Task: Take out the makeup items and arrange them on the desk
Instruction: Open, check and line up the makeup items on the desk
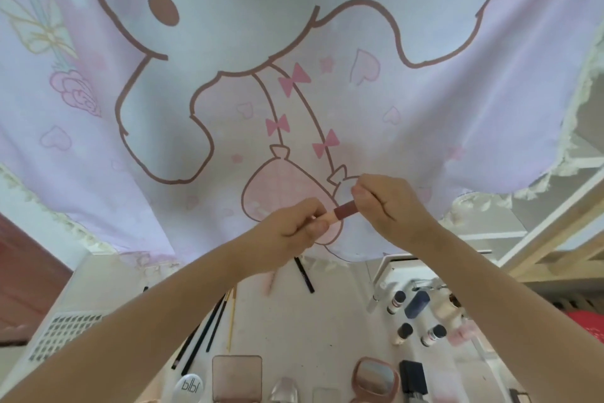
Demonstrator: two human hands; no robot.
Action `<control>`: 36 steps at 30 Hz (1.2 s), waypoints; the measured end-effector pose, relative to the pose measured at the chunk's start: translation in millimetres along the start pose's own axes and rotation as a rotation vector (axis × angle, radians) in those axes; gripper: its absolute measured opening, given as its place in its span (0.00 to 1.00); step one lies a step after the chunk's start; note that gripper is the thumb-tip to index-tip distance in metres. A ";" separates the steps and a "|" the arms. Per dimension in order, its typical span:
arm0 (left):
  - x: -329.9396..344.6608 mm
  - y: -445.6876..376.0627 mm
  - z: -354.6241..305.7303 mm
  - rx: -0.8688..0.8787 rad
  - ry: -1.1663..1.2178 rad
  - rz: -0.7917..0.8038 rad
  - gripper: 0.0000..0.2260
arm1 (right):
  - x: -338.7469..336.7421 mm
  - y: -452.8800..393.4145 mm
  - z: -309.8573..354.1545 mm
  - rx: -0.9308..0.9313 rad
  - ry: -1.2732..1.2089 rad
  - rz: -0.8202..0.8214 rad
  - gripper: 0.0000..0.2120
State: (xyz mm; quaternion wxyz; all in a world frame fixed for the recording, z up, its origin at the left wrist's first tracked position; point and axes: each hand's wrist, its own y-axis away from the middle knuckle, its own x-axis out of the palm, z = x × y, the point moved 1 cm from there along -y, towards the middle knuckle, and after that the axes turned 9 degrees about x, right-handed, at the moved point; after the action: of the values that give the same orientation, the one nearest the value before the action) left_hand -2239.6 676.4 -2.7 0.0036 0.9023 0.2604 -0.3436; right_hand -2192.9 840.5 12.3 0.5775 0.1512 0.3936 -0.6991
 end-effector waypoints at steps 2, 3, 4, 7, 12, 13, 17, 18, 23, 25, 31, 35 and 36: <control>-1.4 -2.5 3.6 -0.004 -0.130 -0.061 0.09 | -2.2 -3.0 -7.1 0.082 -0.041 0.053 0.13; -2.0 -3.7 5.8 0.009 -0.225 -0.091 0.08 | -2.9 -3.9 -11.2 0.133 -0.038 0.092 0.14; -3.0 -4.8 6.5 0.031 -0.314 -0.122 0.07 | -3.0 -4.8 -14.5 0.166 -0.013 0.116 0.15; -3.6 -8.0 7.8 0.050 -0.517 -0.191 0.12 | -0.8 -4.1 -20.2 0.213 -0.019 0.118 0.15; -2.1 -11.8 13.1 0.032 -0.516 -0.168 0.15 | -2.5 0.5 -31.8 0.142 -0.455 0.129 0.06; -1.0 -13.5 15.3 0.039 -0.520 -0.170 0.16 | -3.7 0.0 -33.2 0.173 -0.514 0.153 0.08; 3.7 -16.8 15.7 0.086 -0.551 -0.169 0.26 | -2.4 -0.5 -29.2 0.392 -0.410 0.252 0.06; 3.4 -17.3 15.6 0.085 -0.562 -0.159 0.26 | -1.4 -0.1 -31.0 0.398 -0.321 0.238 0.10; -1.0 -16.5 22.6 0.051 -0.556 -0.147 0.17 | -2.0 0.7 -35.7 0.299 -0.570 0.241 0.17; 0.6 -15.9 22.0 0.081 -0.556 -0.165 0.22 | -3.8 -0.2 -33.1 0.366 -0.586 0.323 0.19; 5.1 -16.3 21.3 0.087 -0.553 -0.152 0.27 | -1.1 0.5 -28.9 0.387 -0.445 0.215 0.10; 3.9 -14.1 23.3 0.069 -0.538 -0.162 0.20 | -5.4 3.0 -28.8 0.408 -0.635 0.275 0.17; 4.8 -13.3 24.0 0.079 -0.526 -0.166 0.22 | -4.1 3.0 -32.9 0.420 -0.589 0.271 0.12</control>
State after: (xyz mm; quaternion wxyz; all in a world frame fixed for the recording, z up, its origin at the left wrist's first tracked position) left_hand -2257.6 685.7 -21.8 0.0075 0.7569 0.3100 -0.5752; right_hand -2197.0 867.1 -7.3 0.7094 0.1097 0.0355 -0.6953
